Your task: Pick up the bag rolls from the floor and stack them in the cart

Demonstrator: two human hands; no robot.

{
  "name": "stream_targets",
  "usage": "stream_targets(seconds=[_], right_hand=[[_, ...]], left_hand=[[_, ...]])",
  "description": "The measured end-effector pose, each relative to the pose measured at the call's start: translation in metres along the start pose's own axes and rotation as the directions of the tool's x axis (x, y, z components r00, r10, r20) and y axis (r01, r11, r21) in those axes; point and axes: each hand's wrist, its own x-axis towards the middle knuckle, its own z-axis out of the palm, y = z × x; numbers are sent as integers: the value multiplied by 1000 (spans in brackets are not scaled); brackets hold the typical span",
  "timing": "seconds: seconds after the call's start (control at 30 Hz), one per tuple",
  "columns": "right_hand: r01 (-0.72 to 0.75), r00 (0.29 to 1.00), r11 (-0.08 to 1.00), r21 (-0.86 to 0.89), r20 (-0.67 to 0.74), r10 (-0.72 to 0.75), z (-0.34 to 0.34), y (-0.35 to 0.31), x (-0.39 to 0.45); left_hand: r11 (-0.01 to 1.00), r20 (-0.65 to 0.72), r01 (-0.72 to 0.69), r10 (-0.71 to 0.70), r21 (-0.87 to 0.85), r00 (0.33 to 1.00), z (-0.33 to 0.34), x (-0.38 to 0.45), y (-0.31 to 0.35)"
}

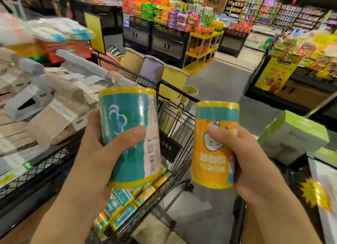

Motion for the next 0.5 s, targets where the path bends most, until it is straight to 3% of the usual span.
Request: stream_targets(seconds=[0.23,0.5], right_hand=[[-81,984,996,-25,156,84,-36,11,129],[-228,891,966,-124,373,258,-45,33,244]], left_hand=[[1000,-260,-12,13,3,965,27,63,-42],[999,-553,20,0,31,833,47,108,-75]])
